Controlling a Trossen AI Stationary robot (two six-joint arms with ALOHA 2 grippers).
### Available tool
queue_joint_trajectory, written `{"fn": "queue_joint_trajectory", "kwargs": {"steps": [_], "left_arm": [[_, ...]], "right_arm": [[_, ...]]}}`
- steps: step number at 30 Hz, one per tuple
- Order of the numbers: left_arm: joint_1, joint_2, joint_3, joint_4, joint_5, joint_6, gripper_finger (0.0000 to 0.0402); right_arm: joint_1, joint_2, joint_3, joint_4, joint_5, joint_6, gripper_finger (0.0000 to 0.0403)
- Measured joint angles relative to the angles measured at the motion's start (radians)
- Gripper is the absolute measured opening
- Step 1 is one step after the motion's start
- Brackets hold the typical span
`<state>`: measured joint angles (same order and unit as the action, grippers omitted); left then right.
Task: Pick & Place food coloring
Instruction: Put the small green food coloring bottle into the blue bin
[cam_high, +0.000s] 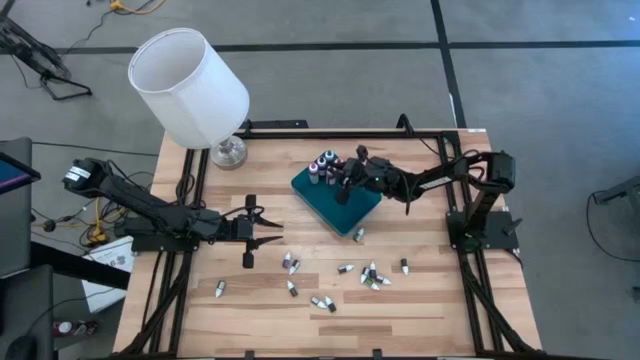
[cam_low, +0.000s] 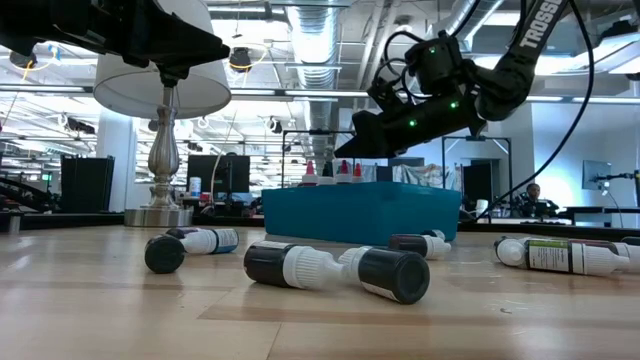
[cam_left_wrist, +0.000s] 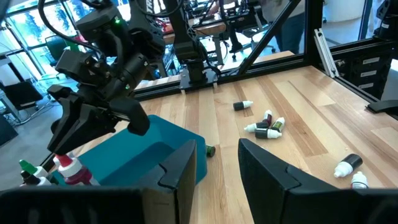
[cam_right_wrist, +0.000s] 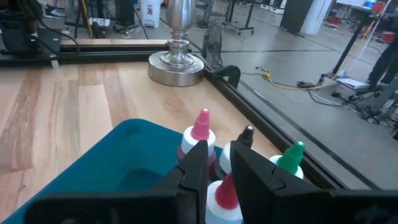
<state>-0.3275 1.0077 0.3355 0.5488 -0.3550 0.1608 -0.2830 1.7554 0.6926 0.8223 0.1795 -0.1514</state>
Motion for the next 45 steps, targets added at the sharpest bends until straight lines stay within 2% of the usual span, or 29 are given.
{"fn": "queue_joint_trajectory", "kwargs": {"steps": [9, 16, 21, 24, 29, 32, 38, 45], "left_arm": [[0.0, 0.0, 0.0, -0.01, 0.0, 0.0, 0.0114], [0.0, 0.0, 0.0, -0.034, 0.0, 0.0, 0.0114], [0.0, 0.0, 0.0, -0.086, 0.013, -0.027, 0.0114], [0.0, 0.0, 0.0, -0.132, 0.086, -0.052, 0.0114], [0.0, 0.007, 0.0, -0.219, 0.258, -0.095, 0.0114], [0.0, 0.052, 0.0, -0.228, 0.292, -0.138, 0.0114], [-0.032, 0.199, 0.0, -0.2, 0.285, -0.275, 0.0114], [-0.193, 0.269, 0.0, -0.257, 0.051, -0.586, 0.0114]], "right_arm": [[0.008, -0.015, 0.0, 0.003, -0.023, -0.031, 0.006], [0.074, -0.131, 0.0, -0.044, -0.021, -0.101, 0.006], [0.156, -0.285, 0.0, -0.245, 0.053, -0.171, 0.006], [0.21, -0.386, 0.0, -0.415, 0.062, -0.187, 0.006], [0.323, -0.51, 0.0, -0.732, -0.028, -0.152, 0.006], [0.402, -0.53, 0.0, -0.851, -0.074, -0.108, 0.006], [0.534, -0.518, 0.0, -0.897, -0.063, -0.078, 0.006], [0.575, -0.526, -0.001, -0.889, -0.011, -0.082, 0.006]]}}
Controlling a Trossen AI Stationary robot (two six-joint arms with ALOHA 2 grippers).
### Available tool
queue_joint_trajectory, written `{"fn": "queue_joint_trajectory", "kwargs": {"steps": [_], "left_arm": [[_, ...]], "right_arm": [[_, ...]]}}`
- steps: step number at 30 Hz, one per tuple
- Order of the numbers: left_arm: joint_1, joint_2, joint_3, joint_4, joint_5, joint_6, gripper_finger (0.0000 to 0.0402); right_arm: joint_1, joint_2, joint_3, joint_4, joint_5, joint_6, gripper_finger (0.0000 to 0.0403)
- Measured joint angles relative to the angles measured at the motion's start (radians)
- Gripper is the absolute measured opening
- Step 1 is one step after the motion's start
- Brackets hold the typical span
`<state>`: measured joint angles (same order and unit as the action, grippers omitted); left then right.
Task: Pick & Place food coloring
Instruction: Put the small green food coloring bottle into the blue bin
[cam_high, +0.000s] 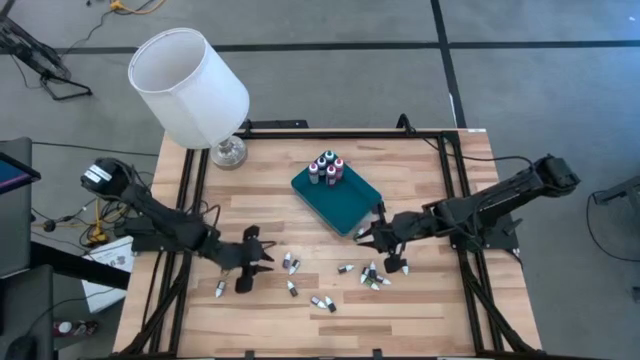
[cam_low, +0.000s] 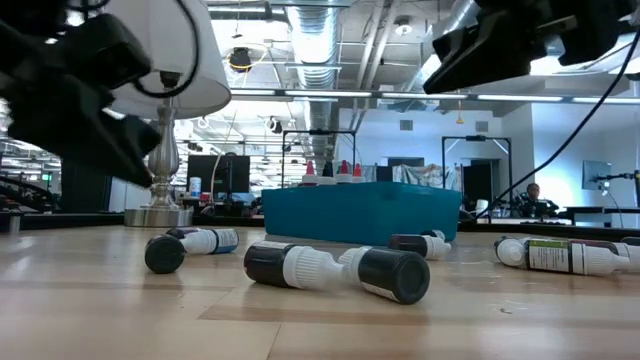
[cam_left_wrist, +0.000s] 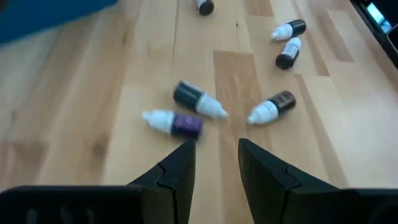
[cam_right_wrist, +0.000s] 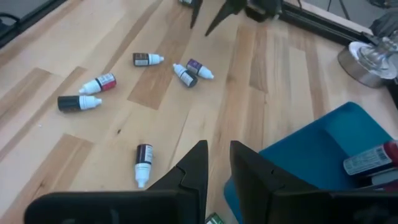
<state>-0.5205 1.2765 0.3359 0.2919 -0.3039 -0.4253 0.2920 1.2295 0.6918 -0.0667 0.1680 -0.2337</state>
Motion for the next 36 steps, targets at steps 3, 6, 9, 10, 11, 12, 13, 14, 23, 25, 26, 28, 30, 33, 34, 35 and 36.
{"fn": "queue_joint_trajectory", "kwargs": {"steps": [3, 6, 9, 10, 11, 12, 13, 14, 23, 25, 26, 28, 30, 33, 34, 35, 36], "left_arm": [[-0.089, 0.0, 0.01, -0.042, -0.078, -0.144, 0.0114], [-0.178, 0.0, 0.052, -0.145, -0.153, -0.295, 0.0114], [-0.265, 0.0, 0.111, -0.29, -0.234, -0.444, 0.0114], [-0.292, 0.0, 0.129, -0.336, -0.26, -0.489, 0.0114], [-0.317, 0.0, 0.147, -0.377, -0.289, -0.532, 0.0114], [-0.342, 0.0, 0.162, -0.409, -0.317, -0.577, 0.0114], [-0.366, 0.0, 0.177, -0.44, -0.346, -0.619, 0.0114], [-0.387, 0.0, 0.19, -0.47, -0.372, -0.659, 0.0114], [-0.497, 0.074, 0.247, -0.584, -0.388, -0.916, 0.0114], [-0.503, 0.099, 0.259, -0.617, -0.335, -0.957, 0.0114], [-0.504, 0.111, 0.268, -0.639, -0.308, -0.978, 0.0114], [-0.504, 0.132, 0.286, -0.697, -0.247, -1.028, 0.0114], [-0.504, 0.146, 0.304, -0.758, -0.195, -1.079, 0.0114], [-0.504, 0.151, 0.327, -0.82, -0.145, -1.127, 0.0114], [-0.504, 0.151, 0.338, -0.839, -0.135, -1.132, 0.0114], [-0.504, 0.151, 0.349, -0.858, -0.125, -1.134, 0.0114], [-0.504, 0.151, 0.366, -0.886, -0.116, -1.134, 0.0114]], "right_arm": [[-0.001, -0.001, 0.0, 0.003, 0.002, 0.0, 0.006], [0.0, -0.001, 0.0, 0.015, 0.002, 0.0, 0.006], [0.0, -0.001, 0.0, 0.017, 0.003, 0.011, 0.006], [-0.001, -0.001, 0.0, 0.018, 0.003, 0.018, 0.006], [0.0, -0.001, 0.0, 0.018, 0.002, 0.023, 0.006], [0.0, -0.001, 0.0, 0.018, 0.002, 0.024, 0.006], [0.0, -0.001, 0.0, 0.018, 0.002, 0.024, 0.006], [0.0, -0.001, 0.0, 0.018, 0.002, 0.024, 0.006], [0.0, 0.0, 0.0, 0.018, 0.001, 0.051, 0.006], [0.0, 0.0, 0.0, 0.018, 0.0, 0.051, 0.006], [0.0, 0.0, 0.0, 0.018, 0.0, 0.051, 0.006], [0.0, 0.001, 0.0, 0.019, 0.0, 0.05, 0.006], [-0.003, 0.001, 0.0, 0.02, 0.0, 0.042, 0.006], [-0.013, 0.001, 0.0, 0.023, -0.005, 0.021, 0.006], [-0.017, 0.001, 0.0, 0.023, -0.006, 0.018, 0.006], [-0.021, 0.001, 0.0, 0.023, -0.006, 0.017, 0.006], [-0.027, 0.001, 0.0, 0.023, -0.008, 0.017, 0.006]]}}
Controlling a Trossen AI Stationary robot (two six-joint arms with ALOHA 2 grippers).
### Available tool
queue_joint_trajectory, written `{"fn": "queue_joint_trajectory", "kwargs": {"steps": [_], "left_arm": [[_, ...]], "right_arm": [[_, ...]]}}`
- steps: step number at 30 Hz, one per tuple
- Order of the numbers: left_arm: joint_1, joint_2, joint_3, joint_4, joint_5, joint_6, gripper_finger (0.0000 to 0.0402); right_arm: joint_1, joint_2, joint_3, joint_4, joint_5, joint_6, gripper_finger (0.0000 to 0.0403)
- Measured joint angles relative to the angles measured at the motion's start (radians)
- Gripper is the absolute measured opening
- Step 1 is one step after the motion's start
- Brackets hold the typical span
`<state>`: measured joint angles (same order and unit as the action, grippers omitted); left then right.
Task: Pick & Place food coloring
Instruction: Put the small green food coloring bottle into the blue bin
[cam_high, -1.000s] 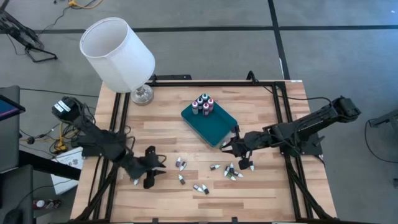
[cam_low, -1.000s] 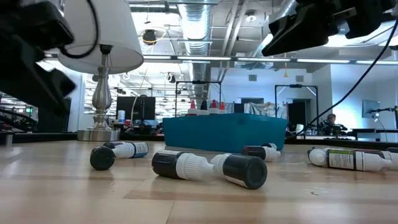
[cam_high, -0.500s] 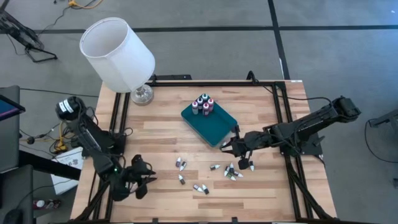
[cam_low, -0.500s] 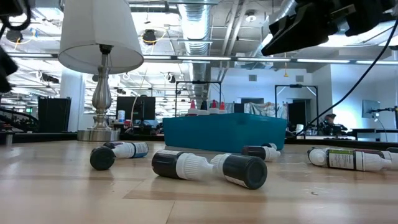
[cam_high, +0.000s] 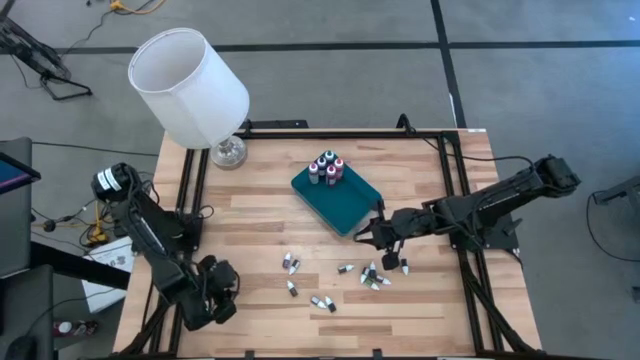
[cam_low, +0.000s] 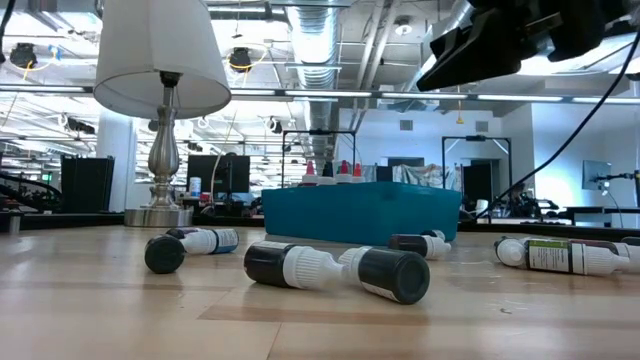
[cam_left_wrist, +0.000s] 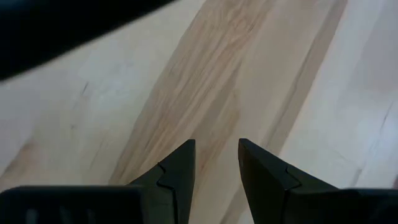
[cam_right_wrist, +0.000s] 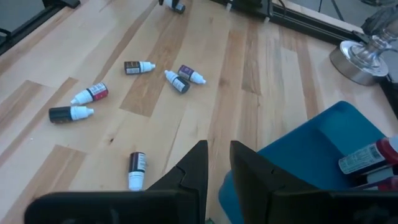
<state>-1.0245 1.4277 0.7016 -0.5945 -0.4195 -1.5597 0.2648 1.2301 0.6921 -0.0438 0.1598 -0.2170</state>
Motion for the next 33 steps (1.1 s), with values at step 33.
{"fn": "queue_joint_trajectory", "kwargs": {"steps": [33], "left_arm": [[0.002, 0.002, 0.008, -0.204, 0.203, -0.148, 0.0114]], "right_arm": [[-0.01, 0.0, 0.0, -0.001, -0.003, 0.026, 0.006]]}}
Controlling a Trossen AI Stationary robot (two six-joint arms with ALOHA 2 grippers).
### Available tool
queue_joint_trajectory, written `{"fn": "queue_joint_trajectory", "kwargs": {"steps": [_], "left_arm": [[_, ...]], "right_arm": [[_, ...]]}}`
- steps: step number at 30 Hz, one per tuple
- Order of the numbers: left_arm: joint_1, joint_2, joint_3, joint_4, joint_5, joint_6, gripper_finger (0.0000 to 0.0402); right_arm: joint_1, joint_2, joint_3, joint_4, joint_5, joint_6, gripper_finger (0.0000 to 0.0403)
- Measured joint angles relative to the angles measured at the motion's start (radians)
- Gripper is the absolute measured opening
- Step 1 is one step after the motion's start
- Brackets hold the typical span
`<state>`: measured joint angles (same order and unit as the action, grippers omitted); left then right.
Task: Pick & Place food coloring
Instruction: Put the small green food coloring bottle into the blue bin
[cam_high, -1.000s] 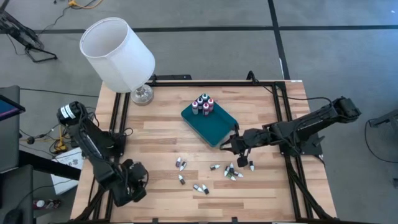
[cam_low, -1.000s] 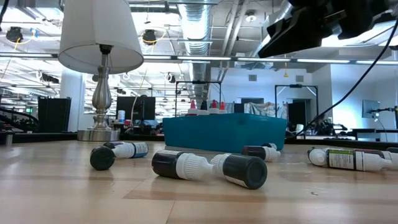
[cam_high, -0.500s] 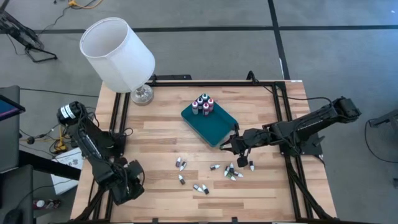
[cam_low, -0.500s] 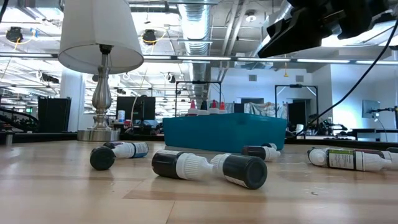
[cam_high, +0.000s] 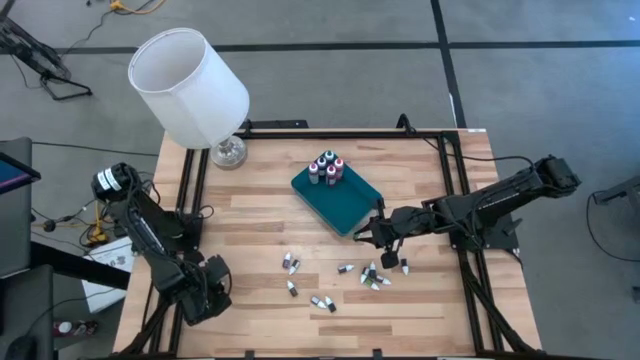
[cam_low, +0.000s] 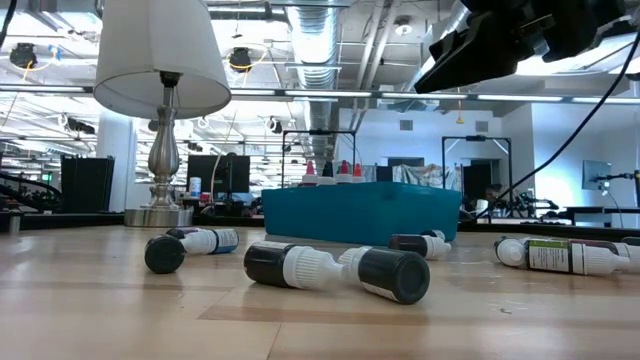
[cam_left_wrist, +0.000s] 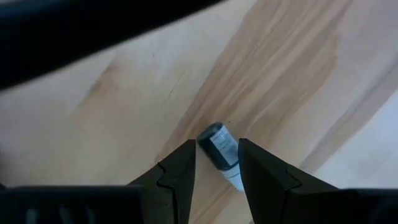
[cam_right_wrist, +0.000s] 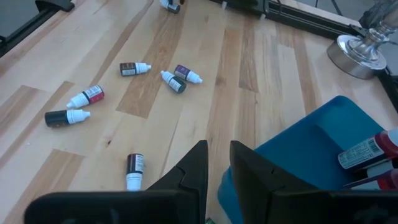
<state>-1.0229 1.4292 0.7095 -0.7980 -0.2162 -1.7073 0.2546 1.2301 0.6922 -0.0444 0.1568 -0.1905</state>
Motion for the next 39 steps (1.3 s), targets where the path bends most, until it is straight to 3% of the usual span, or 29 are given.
{"fn": "queue_joint_trajectory", "kwargs": {"steps": [15, 30, 39], "left_arm": [[0.0, 0.011, -0.047, 0.112, 0.067, 0.002, 0.0114], [0.047, 0.072, -0.042, 0.131, 0.096, 0.185, 0.0114], [0.057, 0.074, -0.043, 0.13, 0.094, 0.206, 0.0066]], "right_arm": [[0.0, 0.0, 0.0, 0.0, 0.0, 0.0, 0.006], [0.0, 0.0, 0.0, 0.009, 0.001, 0.0, 0.006], [0.0, 0.0, 0.0, 0.012, 0.001, 0.0, 0.006]]}}
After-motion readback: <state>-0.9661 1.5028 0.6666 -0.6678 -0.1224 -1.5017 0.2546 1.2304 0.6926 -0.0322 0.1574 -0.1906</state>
